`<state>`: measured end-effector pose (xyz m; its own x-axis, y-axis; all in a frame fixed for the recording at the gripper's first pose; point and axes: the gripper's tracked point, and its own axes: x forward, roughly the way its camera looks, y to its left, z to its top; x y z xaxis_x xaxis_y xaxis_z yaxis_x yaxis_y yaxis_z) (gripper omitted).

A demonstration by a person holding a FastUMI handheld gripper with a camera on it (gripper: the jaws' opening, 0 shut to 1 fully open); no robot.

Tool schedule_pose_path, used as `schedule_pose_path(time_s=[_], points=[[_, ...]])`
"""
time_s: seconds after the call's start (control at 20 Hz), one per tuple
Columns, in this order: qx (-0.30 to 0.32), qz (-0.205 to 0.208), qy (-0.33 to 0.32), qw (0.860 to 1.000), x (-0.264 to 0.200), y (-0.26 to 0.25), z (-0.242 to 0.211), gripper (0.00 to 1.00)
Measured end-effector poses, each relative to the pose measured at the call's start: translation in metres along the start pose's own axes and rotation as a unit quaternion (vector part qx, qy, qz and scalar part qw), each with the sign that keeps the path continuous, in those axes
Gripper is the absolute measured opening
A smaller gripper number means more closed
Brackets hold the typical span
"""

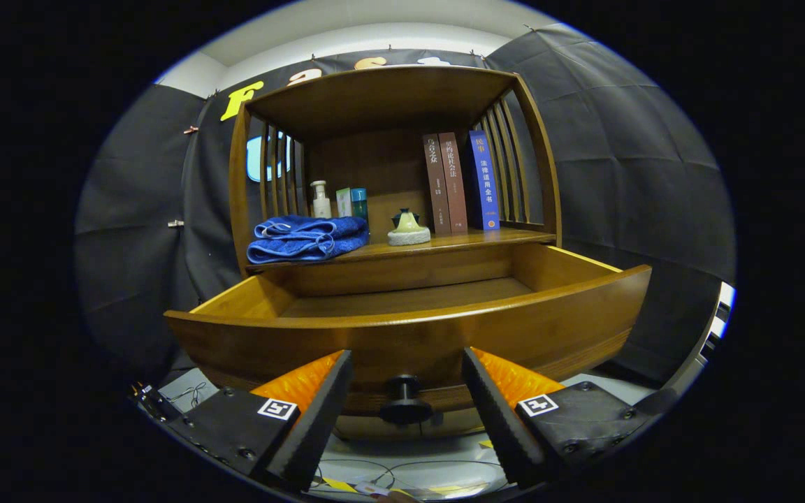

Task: Pull open the drawer, take out the items inside it, and place them on the countertop above the cabinet.

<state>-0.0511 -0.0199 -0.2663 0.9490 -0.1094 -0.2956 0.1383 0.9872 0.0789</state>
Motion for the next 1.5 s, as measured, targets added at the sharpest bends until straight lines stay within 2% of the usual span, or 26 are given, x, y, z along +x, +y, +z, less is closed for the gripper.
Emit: schedule_pose_path(time_s=[0.3, 0.95, 1.5], points=[[-0.021, -0.002, -0.018, 1.000, 0.011, 0.000, 0.004, 1.00], [-0.017, -0.002, -0.026, 1.000, 0.127, 0.002, 0.029, 1.00], [-0.022, -0.007, -0.029, 0.999, 0.173, 0.006, 0.036, 1.00]])
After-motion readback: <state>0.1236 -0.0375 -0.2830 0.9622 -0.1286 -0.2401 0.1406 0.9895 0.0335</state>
